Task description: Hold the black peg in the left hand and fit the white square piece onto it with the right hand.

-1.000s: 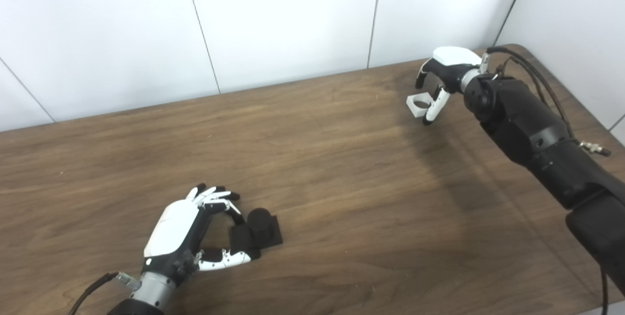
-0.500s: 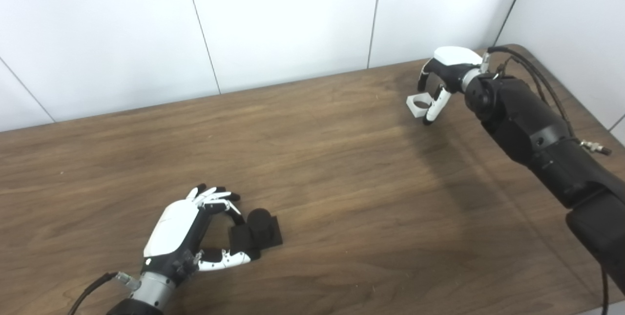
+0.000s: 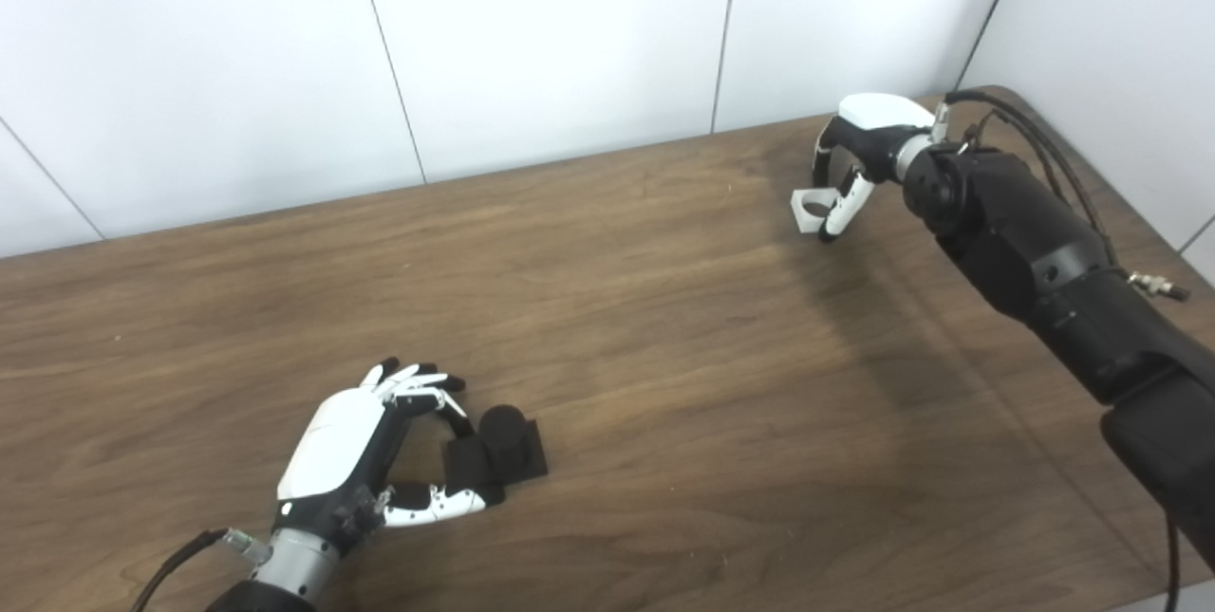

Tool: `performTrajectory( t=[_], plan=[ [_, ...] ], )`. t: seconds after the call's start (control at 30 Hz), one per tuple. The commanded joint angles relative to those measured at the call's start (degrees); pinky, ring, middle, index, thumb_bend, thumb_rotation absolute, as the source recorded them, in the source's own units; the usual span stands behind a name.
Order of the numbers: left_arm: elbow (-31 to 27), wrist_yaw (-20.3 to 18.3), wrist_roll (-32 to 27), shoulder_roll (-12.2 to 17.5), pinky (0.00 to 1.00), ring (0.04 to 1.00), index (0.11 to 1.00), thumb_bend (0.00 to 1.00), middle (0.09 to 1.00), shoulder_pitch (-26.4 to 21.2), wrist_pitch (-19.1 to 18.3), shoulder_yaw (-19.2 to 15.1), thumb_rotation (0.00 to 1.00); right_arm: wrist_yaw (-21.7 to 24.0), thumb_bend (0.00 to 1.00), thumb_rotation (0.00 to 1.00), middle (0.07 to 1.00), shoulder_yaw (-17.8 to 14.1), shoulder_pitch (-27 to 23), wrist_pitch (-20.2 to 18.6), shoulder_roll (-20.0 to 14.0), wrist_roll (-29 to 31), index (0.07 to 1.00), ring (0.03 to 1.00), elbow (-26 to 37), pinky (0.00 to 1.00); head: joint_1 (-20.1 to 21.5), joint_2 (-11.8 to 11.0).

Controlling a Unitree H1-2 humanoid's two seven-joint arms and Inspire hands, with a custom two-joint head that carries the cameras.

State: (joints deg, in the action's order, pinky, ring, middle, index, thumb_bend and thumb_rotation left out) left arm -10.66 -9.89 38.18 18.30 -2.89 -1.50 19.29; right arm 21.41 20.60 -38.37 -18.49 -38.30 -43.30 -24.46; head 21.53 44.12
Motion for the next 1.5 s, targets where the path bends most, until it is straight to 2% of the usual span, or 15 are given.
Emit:
performTrajectory(
  t=[0.0,0.17,0.47,0.73,1.03,1.23,1.47],
  plan=[
    [-0.1,-2.6,0.2,0.9,1.0,0.88,0.485,0.52,0.78,1.4,-1.0,0.6,0.05,0.3,0.53,0.14,0.852,-0.2,-1.1,0.1,-1.7,-0.4,0.487,0.952,0.1,0.97,0.1,0.1],
    [0.2,-2.3,0.3,0.9,1.0,0.878,0.485,0.52,0.777,1.4,-0.6,0.6,0.05,0.9,0.52,0.13,0.842,-0.3,-0.4,0.5,-2.0,-0.1,0.486,0.921,0.9,0.9,-0.1,0.1],
    [0.0,-2.6,0.4,0.8,1.0,0.88,0.485,0.52,0.779,1.4,-1.1,0.6,0.05,2.1,0.52,0.13,0.861,-0.3,0.7,1.0,-2.8,-0.1,0.486,0.936,3.2,0.9,-0.5,0.2],
    [0.3,-2.8,0.4,0.7,1.0,0.885,0.485,0.52,0.782,1.3,-0.9,0.9,0.05,2.3,0.52,0.13,0.811,-1.2,2.2,5.3,-4.2,0.4,0.485,0.932,11.9,1.0,-1.3,0.2],
    [0.2,-2.8,1.5,0.0,1.0,0.882,0.486,0.52,0.783,1.2,-1.7,1.4,0.05,3.0,0.52,0.13,0.809,-2.8,4.9,6.4,-3.9,-0.3,0.486,0.94,22.1,0.98,-3.8,0.4],
    [0.8,-2.2,2.2,-0.7,1.0,0.877,0.485,0.52,0.778,1.2,-1.3,1.7,0.05,5.1,0.52,0.13,0.813,-2.8,6.7,7.5,-3.4,-0.6,0.485,0.944,29.0,0.97,-6.4,0.7],
    [0.5,-2.8,3.1,-1.6,1.0,0.887,0.485,0.52,0.784,1.3,-2.6,2.1,0.05,8.7,0.52,0.13,0.809,-2.5,7.4,8.8,-1.6,-0.7,0.485,0.949,37.3,0.97,-9.8,1.1]
  ],
)
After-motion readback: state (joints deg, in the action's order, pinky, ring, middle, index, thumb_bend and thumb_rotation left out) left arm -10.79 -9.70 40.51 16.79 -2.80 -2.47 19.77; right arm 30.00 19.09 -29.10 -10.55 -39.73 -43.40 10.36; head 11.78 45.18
